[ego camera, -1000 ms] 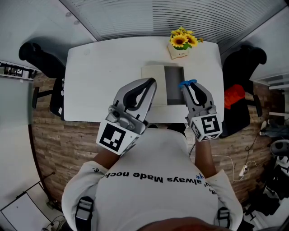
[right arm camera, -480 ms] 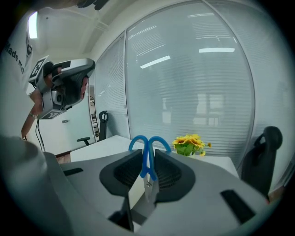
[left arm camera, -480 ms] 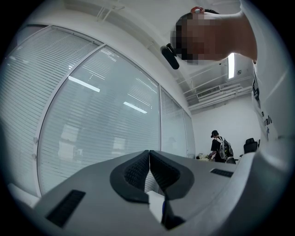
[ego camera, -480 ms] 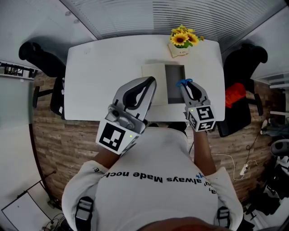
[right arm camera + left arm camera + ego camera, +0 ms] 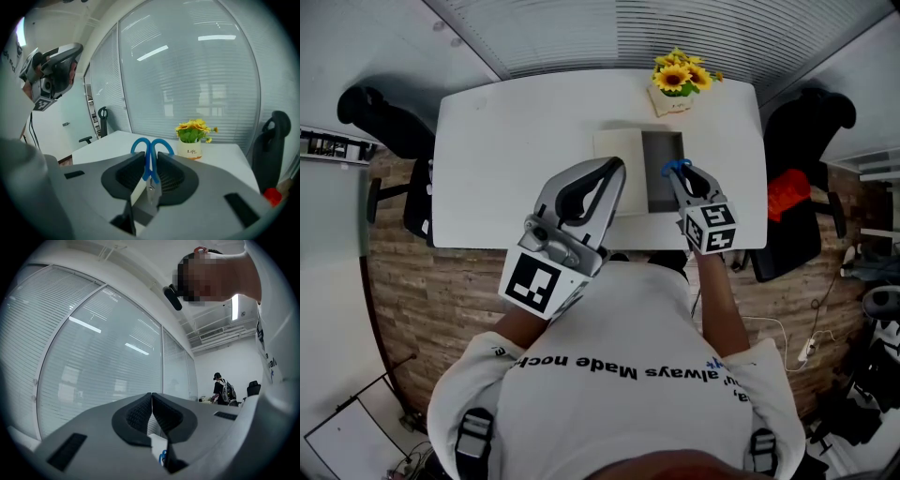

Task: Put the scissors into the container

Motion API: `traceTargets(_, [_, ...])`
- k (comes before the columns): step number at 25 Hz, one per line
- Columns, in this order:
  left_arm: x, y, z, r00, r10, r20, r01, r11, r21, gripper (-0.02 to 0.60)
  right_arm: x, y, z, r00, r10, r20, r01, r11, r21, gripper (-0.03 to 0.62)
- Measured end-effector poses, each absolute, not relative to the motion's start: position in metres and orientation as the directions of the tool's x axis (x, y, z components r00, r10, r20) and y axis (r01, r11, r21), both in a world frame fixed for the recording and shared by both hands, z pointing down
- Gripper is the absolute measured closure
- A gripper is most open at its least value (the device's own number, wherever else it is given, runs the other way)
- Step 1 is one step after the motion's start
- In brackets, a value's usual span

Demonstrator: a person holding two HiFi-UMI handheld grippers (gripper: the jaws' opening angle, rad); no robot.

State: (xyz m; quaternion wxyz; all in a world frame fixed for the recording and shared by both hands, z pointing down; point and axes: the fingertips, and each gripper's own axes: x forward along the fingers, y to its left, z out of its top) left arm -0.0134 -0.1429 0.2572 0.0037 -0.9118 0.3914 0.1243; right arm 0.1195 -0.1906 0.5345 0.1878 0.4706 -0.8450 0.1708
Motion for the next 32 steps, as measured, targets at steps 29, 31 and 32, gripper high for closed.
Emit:
traceTargets(29, [-0.038, -0.151, 0.263, 0.626, -0.748, -0.222, -0.746, -0.657, 0.109, 0.561, 0.116, -0.231, 0.643, -0.444, -0.542, 0.714, -0.879, 0.416, -0.231, 0.502])
traceTargets(31, [-0.039, -0.153, 0.265, 0.623, -0.750, -0.221, -0.749, -0.654, 0.110, 0.561, 0.116, -0.233, 0.649, -0.443, -0.524, 0.727, -0.880, 0.410, -0.240, 0.502])
traceTargets(32, [-0.040, -0.153, 0.265, 0.621, -0.752, -0.221, -0.750, -0.652, 0.111, 0.561, 0.116, -0.234, 0.652, -0.443, -0.515, 0.734, -0.880, 0.407, -0.245, 0.502])
